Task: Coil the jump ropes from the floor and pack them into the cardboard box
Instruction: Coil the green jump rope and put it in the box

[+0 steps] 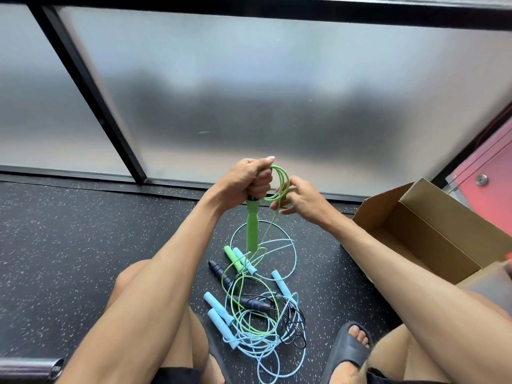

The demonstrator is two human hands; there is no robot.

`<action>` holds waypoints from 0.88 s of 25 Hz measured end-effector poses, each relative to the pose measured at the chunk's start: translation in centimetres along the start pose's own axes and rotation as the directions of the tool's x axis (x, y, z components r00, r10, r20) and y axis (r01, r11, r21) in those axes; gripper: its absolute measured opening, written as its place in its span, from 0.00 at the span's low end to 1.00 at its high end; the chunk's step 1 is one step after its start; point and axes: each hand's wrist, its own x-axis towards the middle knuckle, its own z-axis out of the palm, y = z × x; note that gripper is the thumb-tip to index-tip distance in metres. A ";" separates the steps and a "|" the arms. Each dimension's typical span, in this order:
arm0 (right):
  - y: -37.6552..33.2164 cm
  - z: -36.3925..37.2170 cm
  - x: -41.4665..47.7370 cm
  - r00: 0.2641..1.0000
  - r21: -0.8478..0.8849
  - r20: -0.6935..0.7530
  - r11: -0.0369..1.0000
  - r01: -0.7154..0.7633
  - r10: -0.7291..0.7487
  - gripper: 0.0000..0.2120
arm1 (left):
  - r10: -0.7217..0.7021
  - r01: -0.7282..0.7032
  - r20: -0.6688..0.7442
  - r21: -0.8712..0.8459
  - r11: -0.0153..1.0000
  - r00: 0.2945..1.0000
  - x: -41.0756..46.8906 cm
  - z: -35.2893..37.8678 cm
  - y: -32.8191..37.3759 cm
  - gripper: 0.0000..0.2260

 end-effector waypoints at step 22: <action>-7.1 -3.4 -1.0 0.944 0.781 -0.323 0.584 0.223 0.072 0.05 | -0.003 0.023 -0.080 0.253 0.967 0.997 0.3 0.7 -1.8 0.26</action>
